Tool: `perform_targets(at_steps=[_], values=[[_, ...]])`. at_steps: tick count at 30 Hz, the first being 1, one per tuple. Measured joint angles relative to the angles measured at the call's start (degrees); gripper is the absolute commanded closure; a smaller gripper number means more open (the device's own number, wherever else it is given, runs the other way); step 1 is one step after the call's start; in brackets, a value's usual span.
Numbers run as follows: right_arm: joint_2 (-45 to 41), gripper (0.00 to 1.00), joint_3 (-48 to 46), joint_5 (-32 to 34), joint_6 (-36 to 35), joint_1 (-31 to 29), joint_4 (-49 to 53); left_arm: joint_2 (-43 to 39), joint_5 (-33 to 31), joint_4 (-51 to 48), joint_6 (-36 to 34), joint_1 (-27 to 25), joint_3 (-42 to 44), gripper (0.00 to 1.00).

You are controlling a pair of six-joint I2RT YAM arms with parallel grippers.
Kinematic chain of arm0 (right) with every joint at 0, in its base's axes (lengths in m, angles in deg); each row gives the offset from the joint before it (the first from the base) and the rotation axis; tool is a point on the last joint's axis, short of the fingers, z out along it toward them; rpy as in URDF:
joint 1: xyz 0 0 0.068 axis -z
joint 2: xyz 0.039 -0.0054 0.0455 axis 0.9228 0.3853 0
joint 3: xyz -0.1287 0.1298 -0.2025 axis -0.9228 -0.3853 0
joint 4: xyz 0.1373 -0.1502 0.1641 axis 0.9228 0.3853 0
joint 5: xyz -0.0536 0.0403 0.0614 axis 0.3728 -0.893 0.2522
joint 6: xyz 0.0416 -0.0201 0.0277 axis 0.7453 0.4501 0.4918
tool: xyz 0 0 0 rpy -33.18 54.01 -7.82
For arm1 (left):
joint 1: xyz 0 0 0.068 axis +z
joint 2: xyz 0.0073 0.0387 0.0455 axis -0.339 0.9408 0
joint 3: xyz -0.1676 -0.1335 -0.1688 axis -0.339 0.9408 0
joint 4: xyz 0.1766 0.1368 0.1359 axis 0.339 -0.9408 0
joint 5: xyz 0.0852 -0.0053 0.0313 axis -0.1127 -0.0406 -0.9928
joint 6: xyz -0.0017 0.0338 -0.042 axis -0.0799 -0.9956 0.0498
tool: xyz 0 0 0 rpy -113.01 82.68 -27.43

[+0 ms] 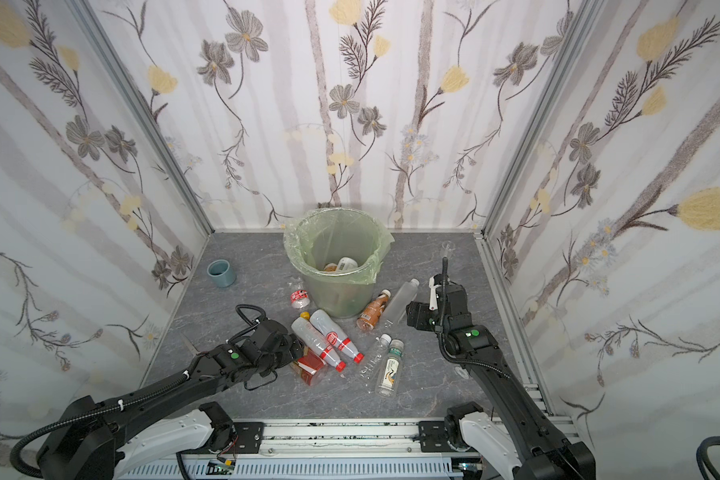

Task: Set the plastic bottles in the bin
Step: 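Lower the left gripper onto the yellow-labelled tea bottle and close on it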

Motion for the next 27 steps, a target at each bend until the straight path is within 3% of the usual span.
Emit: perform_targets(at_steps=[15, 27], values=[[-0.5, 0.17, -0.04, 0.0, 0.02, 0.0, 0.02, 2.16, -0.44, 0.42, -1.2, -0.2, 1.53, 0.17], [-1.14, 0.17, 0.72, 0.0, 0.07, 0.0, 0.46, 2.45, -0.42, 0.76, -2.08, -0.2, 1.62, 0.32]])
